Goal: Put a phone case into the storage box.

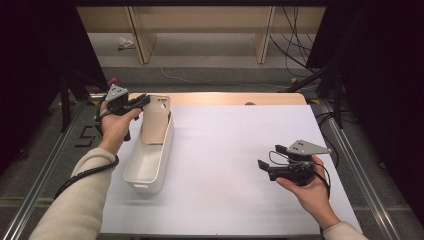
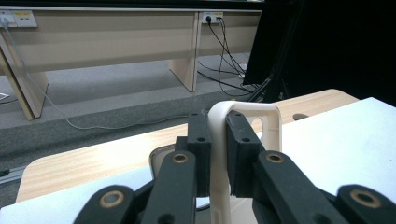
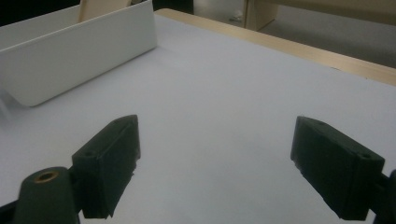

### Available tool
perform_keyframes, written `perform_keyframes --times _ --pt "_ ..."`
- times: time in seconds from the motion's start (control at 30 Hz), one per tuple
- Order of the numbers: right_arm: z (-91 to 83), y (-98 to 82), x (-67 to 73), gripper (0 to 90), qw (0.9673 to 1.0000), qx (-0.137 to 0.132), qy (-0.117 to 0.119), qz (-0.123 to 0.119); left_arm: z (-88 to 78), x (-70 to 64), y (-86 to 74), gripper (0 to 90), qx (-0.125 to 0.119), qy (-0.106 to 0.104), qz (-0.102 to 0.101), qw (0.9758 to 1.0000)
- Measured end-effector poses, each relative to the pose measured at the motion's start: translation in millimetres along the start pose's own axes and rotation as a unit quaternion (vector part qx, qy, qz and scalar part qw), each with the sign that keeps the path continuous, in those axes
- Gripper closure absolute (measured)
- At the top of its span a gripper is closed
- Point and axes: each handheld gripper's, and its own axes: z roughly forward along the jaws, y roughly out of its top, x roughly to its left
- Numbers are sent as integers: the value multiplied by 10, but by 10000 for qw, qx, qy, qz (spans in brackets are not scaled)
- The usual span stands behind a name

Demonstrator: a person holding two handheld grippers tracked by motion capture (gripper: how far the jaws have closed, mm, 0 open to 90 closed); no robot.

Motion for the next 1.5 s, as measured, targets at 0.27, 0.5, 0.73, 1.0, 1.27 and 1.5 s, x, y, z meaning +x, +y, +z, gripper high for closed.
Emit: perform_keyframes --times 0.27,0.5,0.73,1.0,1.27,1.5 --pt "2 -2 -3 167 10000 -3 -1 10 15 6 -27 812 44 -8 39 10000" --pt "3 -2 -2 167 10000 1 2 3 31 -1 -46 812 77 -29 67 9999" --pt "4 -2 -3 167 10000 3 5 8 42 -7 -63 812 101 -53 78 9999" --pt "1 -2 -2 167 10000 10 7 14 55 -5 -118 812 179 -45 125 9998" --pt "6 -2 -3 167 10000 3 11 10 63 1 -136 812 206 -53 133 9997" --pt "4 -1 -2 167 10000 -10 7 16 70 2 -146 812 208 -66 141 9997"
